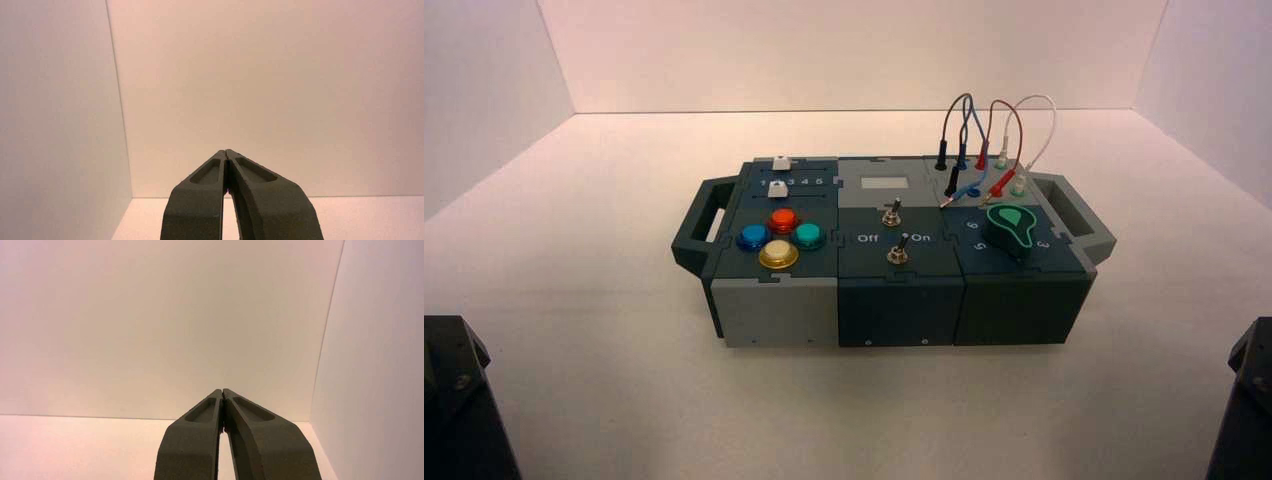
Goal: Move the bottom slider to position 5.
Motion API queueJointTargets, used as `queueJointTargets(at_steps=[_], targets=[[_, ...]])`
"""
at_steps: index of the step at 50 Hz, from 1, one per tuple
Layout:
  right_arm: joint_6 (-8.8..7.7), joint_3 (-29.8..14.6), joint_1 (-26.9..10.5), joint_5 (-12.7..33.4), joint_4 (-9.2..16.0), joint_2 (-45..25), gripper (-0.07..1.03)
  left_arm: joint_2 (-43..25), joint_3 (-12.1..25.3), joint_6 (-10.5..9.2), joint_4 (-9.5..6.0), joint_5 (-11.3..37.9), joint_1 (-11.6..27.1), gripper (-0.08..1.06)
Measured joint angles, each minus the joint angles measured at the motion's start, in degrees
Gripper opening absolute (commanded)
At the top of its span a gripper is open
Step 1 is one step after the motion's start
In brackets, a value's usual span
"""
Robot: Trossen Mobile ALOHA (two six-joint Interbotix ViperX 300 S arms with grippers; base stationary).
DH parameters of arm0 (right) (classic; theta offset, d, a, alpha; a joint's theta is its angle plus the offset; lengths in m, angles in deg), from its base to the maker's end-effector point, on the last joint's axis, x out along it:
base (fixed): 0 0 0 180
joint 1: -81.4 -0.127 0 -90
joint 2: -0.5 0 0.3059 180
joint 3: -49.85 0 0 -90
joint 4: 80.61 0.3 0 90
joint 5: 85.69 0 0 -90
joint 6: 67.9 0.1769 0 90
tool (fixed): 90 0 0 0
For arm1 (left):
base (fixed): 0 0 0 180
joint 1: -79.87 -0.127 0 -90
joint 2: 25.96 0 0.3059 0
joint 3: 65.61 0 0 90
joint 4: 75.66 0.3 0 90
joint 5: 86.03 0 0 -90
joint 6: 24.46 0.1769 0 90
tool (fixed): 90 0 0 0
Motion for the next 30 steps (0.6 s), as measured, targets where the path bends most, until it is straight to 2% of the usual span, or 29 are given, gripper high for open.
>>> queueJointTargets(at_steps=[18,30], targets=[[0.09,1.8,0.0,0.3,0.0,0.0,-0.03,-1.0,-0.1,0.00,0.00,0.5,0.0,-0.03],[0.09,0.9,-1.6,6.1,0.3,0.0,-0.03,-6.2,1.2,0.18,0.09,4.8,2.5,-0.03]])
